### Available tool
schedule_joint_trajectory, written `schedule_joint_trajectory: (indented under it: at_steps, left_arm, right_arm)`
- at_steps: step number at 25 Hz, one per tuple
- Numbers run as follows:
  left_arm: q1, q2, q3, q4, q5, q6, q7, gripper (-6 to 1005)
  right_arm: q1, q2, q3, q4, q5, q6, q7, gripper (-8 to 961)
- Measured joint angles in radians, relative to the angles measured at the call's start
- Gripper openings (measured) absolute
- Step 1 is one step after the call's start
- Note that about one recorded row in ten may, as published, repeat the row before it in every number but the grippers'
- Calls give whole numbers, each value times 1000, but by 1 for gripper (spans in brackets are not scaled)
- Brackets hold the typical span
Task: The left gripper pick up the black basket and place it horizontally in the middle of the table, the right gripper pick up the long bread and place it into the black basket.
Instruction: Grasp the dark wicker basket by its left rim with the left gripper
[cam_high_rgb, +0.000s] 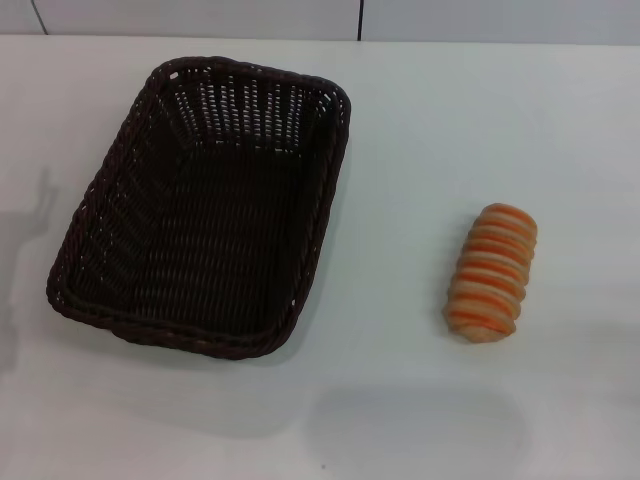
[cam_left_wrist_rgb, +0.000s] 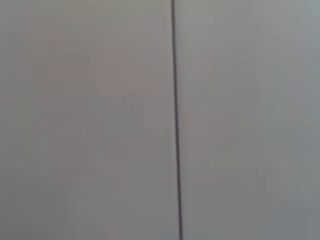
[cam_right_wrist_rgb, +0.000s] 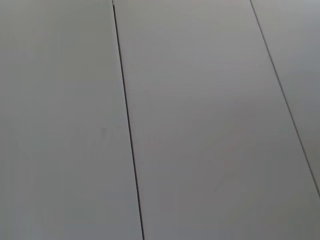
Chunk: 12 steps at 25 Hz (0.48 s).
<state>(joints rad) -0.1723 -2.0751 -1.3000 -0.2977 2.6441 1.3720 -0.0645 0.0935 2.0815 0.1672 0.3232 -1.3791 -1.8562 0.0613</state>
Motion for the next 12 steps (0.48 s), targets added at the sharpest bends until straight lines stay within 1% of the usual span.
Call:
schedule_joint_trajectory:
  at_steps: [8,9,10,11,12]
  left_arm:
    - [-17,0,13,-6,3,4,0,808]
    - [-19,4,33,-26,3,-4,9,808]
    - [-19,14,57,-85,5,-69,32,808]
    - [-19,14,57,-85,5,-69,32,808]
    - [-9,29,59,-170,14,-171,40,808]
  right_arm:
    - [9,0,0,2,-1,7,0,716]
    - [10,0,0,2,-2,7,0,716]
    - [13,0,0,3,-2,6,0,715]
    - [13,0,0,3,-2,6,0,715]
    - [18,0,-3,4,-2,3,0,714]
